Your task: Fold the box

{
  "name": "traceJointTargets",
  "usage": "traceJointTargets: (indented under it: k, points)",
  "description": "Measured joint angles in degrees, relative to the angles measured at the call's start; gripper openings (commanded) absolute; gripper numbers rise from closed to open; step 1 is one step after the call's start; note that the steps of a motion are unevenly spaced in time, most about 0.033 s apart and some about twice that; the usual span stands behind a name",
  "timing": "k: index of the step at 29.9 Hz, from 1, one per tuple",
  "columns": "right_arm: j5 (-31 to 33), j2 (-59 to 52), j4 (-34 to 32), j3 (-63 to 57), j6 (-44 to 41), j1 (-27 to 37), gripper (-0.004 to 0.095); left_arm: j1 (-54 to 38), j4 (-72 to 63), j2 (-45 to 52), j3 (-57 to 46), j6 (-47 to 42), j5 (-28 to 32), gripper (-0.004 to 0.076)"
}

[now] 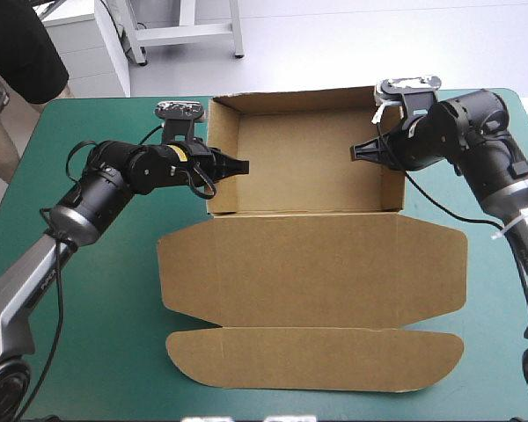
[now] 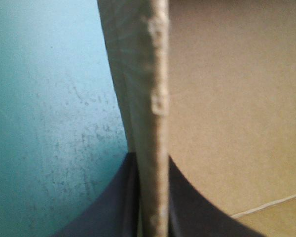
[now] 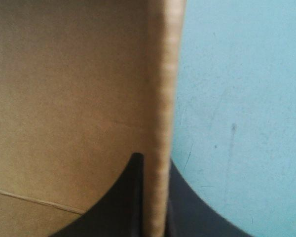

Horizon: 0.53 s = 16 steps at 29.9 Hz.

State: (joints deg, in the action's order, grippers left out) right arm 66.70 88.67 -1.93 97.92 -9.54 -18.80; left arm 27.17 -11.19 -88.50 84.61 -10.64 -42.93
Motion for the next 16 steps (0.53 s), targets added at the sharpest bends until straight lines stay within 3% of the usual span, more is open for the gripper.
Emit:
traceJointTargets:
  k: [9, 16]
  points:
    - [-6.4, 1.9, 1.5, -11.0, -2.4, 0.0, -0.0020, 0.3, 4.7, -9.9, 7.0, -4.1, -9.4, -0.0010]
    - [-6.5, 9.1, 3.3, -12.3, -0.5, 0.0, -0.0020, 0.3, 5.7, -17.8, 9.4, -5.0, -15.4, -0.0010]
